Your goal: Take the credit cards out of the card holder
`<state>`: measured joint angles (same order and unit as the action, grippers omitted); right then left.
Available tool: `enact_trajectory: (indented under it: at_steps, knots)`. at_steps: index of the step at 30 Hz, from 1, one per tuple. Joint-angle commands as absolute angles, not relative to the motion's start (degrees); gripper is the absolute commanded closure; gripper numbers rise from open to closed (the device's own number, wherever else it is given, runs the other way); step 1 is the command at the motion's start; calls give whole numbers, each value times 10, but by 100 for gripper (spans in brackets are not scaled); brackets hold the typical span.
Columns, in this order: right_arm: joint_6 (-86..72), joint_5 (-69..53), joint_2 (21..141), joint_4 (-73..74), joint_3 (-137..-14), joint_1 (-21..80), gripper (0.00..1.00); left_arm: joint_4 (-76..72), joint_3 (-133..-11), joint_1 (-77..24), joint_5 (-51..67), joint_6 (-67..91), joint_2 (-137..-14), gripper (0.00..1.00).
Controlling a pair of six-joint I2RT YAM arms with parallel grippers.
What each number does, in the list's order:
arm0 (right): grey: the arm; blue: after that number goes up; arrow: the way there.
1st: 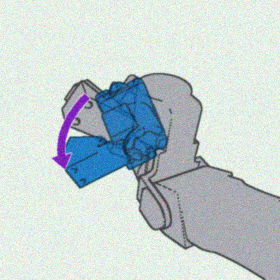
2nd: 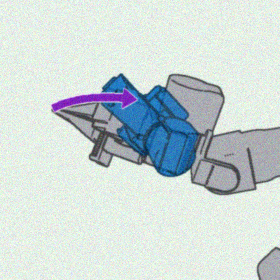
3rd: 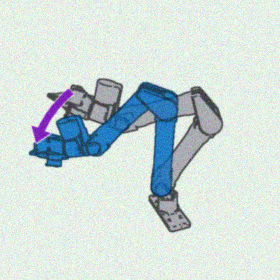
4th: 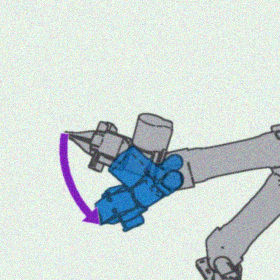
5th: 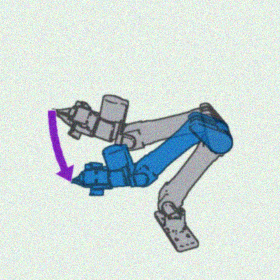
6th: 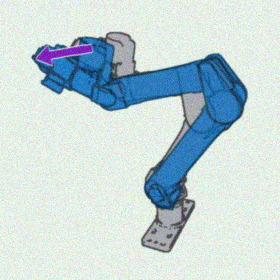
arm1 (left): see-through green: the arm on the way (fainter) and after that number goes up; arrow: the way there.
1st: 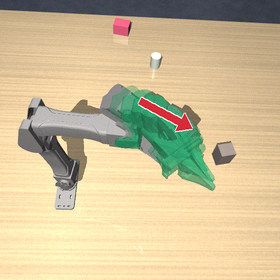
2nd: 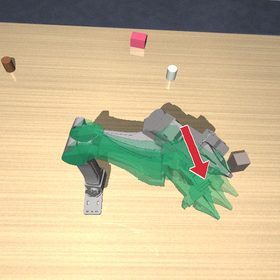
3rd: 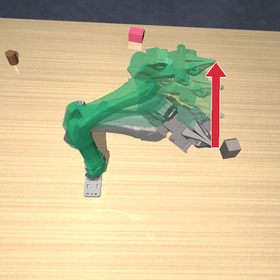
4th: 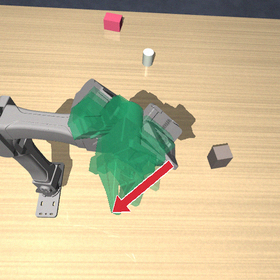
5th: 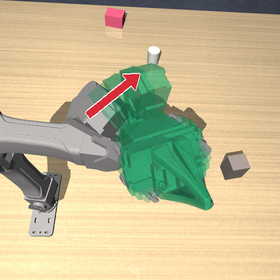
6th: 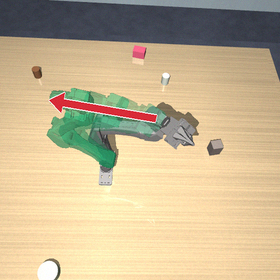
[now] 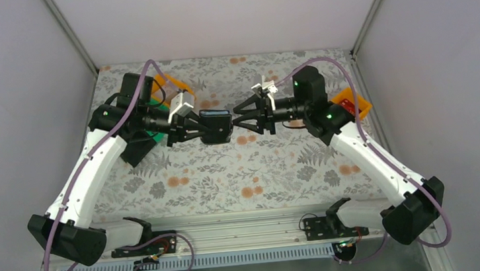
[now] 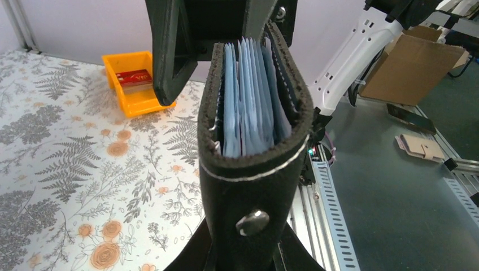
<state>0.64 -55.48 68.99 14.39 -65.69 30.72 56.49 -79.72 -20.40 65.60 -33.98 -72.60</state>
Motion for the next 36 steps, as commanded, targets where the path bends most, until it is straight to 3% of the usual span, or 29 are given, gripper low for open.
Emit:
enact_trajectory:
  at_steps: [1, 15, 17, 22, 27, 36]
  knots:
    - [-9, -549, 701, 124, -689, 315, 57, 571, -800, -205, 691, -376, -719, 98]
    - [23, -570, 745, 134, -717, 392, 41, 559, -794, -206, 682, -364, -718, 98]
    - [18, -565, 751, 131, -716, 395, 47, 559, -794, -206, 681, -364, -718, 98]
    - [4, -564, 750, 111, -707, 400, 80, 563, -796, -206, 685, -370, -717, 98]
    - [20, -561, 717, 102, -679, 399, 95, 599, -804, -206, 715, -422, -716, 97]
    - [26, -551, 668, 115, -655, 400, 95, 515, -791, -205, 634, -320, -716, 98]
